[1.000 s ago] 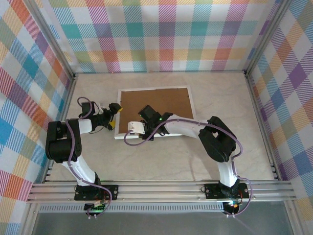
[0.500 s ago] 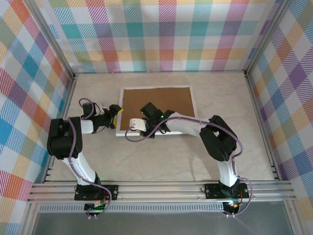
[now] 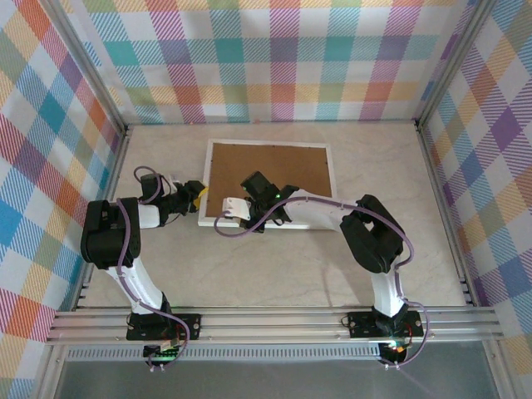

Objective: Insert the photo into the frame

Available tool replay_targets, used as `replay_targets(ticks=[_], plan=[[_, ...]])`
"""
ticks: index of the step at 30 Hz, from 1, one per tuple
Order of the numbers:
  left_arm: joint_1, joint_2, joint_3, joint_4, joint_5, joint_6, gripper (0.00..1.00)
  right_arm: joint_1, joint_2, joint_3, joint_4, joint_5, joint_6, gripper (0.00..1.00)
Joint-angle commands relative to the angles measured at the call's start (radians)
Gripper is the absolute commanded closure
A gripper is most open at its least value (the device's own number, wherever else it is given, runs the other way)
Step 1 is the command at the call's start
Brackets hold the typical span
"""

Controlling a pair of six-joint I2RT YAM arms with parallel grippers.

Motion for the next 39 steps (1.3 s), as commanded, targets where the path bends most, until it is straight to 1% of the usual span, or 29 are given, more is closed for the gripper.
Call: replay_targets(ticks=[1, 2, 5, 6, 8, 9, 11, 12, 13, 16, 20, 21, 22, 25, 30, 33, 36, 39], plan=[[-0.058, -0.016, -0.009, 0.025, 0.123, -0.033, 0.65, 0.005, -0.009, -0.008, 0.123, -0.046, 0.041, 1.0], [-0.06, -0.016, -0.008, 0.021, 0.12, -0.033, 0.7, 0.005, -0.009, -0.01, 0.126, -0.043, 0.044, 1.0], [-0.067, -0.024, -0.003, 0.005, 0.112, -0.031, 0.83, 0.005, -0.013, -0.012, 0.129, -0.036, 0.054, 1.0], [-0.069, -0.026, -0.001, 0.0, 0.11, -0.03, 0.86, 0.004, -0.015, -0.014, 0.13, -0.031, 0.057, 1.0], [-0.077, -0.031, 0.001, -0.02, 0.104, -0.025, 0.9, 0.004, -0.02, -0.015, 0.131, -0.018, 0.067, 0.95], [-0.08, -0.035, 0.002, -0.029, 0.101, -0.025, 0.91, 0.006, -0.023, -0.016, 0.135, -0.014, 0.071, 0.92], [-0.084, -0.042, 0.006, -0.046, 0.094, -0.021, 0.91, 0.006, -0.033, -0.027, 0.149, -0.002, 0.083, 0.84], [-0.084, -0.045, 0.004, -0.05, 0.089, -0.024, 0.92, 0.004, -0.039, -0.031, 0.154, 0.005, 0.09, 0.78], [-0.085, -0.05, 0.006, -0.059, 0.086, -0.024, 0.92, 0.004, -0.05, -0.038, 0.161, 0.014, 0.096, 0.69], [-0.087, -0.068, 0.009, -0.091, 0.067, -0.024, 0.92, 0.004, -0.088, -0.068, 0.184, 0.038, 0.11, 0.51], [-0.086, -0.099, 0.013, -0.118, 0.051, -0.027, 0.92, 0.011, -0.145, -0.132, 0.238, 0.065, 0.104, 0.35], [-0.086, -0.11, 0.016, -0.129, 0.047, -0.026, 0.92, 0.021, -0.156, -0.149, 0.244, 0.084, 0.095, 0.3], [-0.086, -0.122, 0.019, -0.14, 0.04, -0.024, 0.92, 0.033, -0.167, -0.164, 0.254, 0.107, 0.083, 0.28], [-0.087, -0.15, 0.026, -0.163, 0.032, -0.018, 0.92, 0.068, -0.196, -0.209, 0.284, 0.175, 0.05, 0.23], [-0.086, -0.17, 0.037, -0.181, 0.028, -0.018, 0.92, 0.127, -0.22, -0.277, 0.362, 0.306, -0.013, 0.21], [-0.086, -0.174, 0.04, -0.187, 0.032, -0.018, 0.92, 0.155, -0.199, -0.304, 0.461, 0.434, -0.064, 0.21], [-0.086, -0.177, 0.042, -0.195, 0.034, -0.018, 0.92, 0.182, -0.161, -0.331, 0.622, 0.574, -0.156, 0.22], [-0.086, -0.177, 0.045, -0.198, 0.036, -0.02, 0.92, 0.205, -0.112, -0.34, 0.755, 0.67, -0.258, 0.22]])
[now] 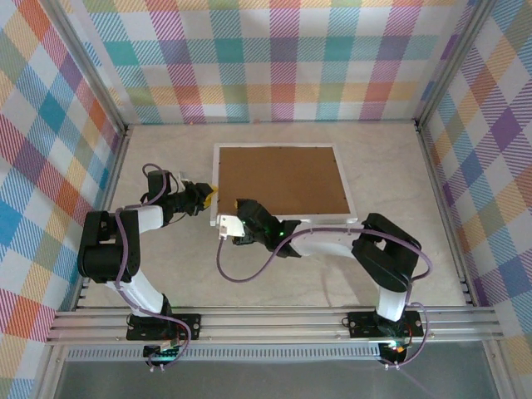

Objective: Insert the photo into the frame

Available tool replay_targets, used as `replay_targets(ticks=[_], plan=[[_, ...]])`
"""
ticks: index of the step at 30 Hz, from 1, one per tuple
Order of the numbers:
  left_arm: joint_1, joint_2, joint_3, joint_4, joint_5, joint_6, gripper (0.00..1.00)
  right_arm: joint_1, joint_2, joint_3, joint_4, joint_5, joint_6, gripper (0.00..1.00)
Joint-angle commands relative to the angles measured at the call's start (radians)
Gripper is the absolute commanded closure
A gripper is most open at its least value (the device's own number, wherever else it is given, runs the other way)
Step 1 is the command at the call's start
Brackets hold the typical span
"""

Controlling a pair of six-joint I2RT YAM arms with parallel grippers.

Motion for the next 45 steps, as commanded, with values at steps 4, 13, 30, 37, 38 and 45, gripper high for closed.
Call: replay_targets(ticks=[4, 13, 30, 37, 38, 45], plan=[[-0.005, -0.046, 0.043, -0.036, 0.044, -0.031, 0.92, 0.042, 0.119, -0.011, 0.316, 0.208, -0.24, 0.23], [-0.006, -0.055, 0.045, -0.056, 0.046, -0.025, 0.92, 0.067, 0.183, -0.016, 0.499, 0.28, -0.339, 0.42], [0.002, -0.086, 0.063, -0.114, 0.023, -0.012, 0.24, 0.091, 0.17, 0.027, 0.403, 0.293, -0.34, 1.0], [0.111, -0.222, 0.074, -0.219, -0.021, 0.03, 0.0, 0.076, 0.12, 0.114, 0.248, 0.278, -0.231, 1.0], [0.135, -0.246, 0.068, -0.226, -0.035, 0.026, 0.0, 0.073, 0.116, 0.141, 0.203, 0.276, -0.199, 1.0], [0.296, -0.367, -0.007, -0.244, -0.115, -0.011, 0.0, 0.051, 0.092, 0.319, 0.17, 0.277, -0.108, 1.0]])
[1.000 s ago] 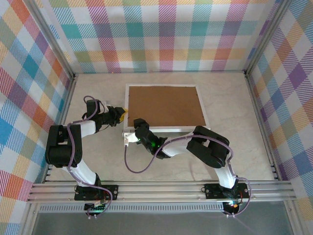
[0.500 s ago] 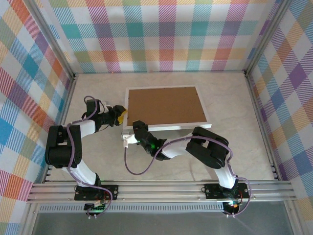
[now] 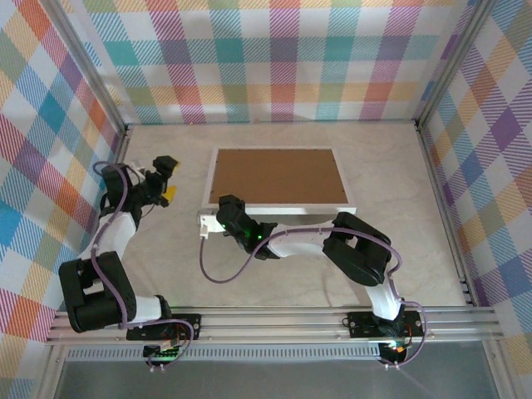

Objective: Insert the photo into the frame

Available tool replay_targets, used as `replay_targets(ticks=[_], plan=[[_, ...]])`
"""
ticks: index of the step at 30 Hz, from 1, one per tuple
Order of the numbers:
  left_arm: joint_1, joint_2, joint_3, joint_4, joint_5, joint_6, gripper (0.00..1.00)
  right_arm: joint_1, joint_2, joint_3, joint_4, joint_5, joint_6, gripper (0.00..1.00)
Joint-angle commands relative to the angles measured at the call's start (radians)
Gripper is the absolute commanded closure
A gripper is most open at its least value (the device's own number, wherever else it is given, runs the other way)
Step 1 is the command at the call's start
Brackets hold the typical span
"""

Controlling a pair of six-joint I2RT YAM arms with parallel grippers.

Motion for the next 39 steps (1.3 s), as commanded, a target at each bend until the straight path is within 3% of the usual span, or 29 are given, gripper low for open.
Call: replay_targets(ticks=[1, 4, 10, 18, 21, 26, 31, 39], plan=[[0.049, -0.018, -0.047, -0.024, -0.024, -0.02, 0.0, -0.016, -0.088, 0.152, 0.027, -0.003, 0.168, 1.0], [0.051, -0.011, -0.06, -0.001, -0.006, -0.03, 0.0, -0.035, -0.07, 0.283, -0.073, -0.007, 0.24, 1.0], [0.05, -0.029, -0.08, 0.033, -0.021, -0.045, 0.0, -0.052, -0.055, 0.438, 0.021, 0.001, 0.263, 1.0], [0.042, -0.06, -0.092, 0.049, -0.047, -0.051, 0.0, -0.073, 0.004, 0.697, -0.045, 0.069, 0.353, 1.0], [0.042, -0.063, -0.091, 0.039, -0.047, -0.046, 0.0, -0.087, -0.019, 0.71, 0.0, 0.096, 0.388, 1.0], [0.029, -0.071, -0.099, 0.033, -0.053, -0.043, 0.0, -0.144, -0.113, 0.619, -0.002, 0.12, 0.586, 1.0], [0.016, -0.078, -0.095, -0.005, -0.065, -0.014, 0.0, -0.225, -0.313, 0.342, 0.104, 0.145, 0.831, 1.0], [0.016, -0.061, -0.088, 0.0, -0.073, -0.017, 0.0, -0.352, -0.542, 0.1, -0.034, 0.157, 1.194, 1.0]])
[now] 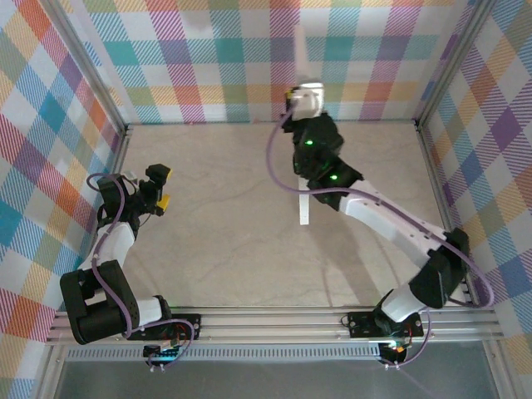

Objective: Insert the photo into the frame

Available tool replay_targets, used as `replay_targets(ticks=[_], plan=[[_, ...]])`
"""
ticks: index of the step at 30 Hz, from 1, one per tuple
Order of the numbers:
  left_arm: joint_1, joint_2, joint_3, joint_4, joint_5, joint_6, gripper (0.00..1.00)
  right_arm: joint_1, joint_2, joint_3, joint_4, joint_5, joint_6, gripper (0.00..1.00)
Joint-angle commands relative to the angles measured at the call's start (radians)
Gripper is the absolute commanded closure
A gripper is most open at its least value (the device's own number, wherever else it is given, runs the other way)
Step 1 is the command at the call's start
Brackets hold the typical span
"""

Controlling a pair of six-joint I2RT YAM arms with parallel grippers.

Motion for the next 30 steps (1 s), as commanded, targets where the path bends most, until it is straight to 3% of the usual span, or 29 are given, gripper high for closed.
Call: replay_targets(ticks=[1, 15, 24, 30], plan=[[-0.01, -0.007, 0.001, -0.013, -0.007, 0.011, 0.0, -0.021, -0.071, -0.094, -0.068, 0.003, 0.354, 1.0], [-0.152, -0.008, 0.011, 0.008, -0.124, -0.027, 0.0, -0.247, -0.367, -0.461, -0.418, -0.066, 0.848, 1.0], [-0.222, 0.011, 0.003, 0.001, -0.158, -0.028, 0.0, -0.315, -0.383, -0.623, -0.403, -0.104, 0.997, 1.0], [-0.259, 0.034, 0.001, 0.007, -0.183, -0.028, 0.0, -0.386, -0.359, -0.686, -0.402, -0.201, 1.128, 1.0]])
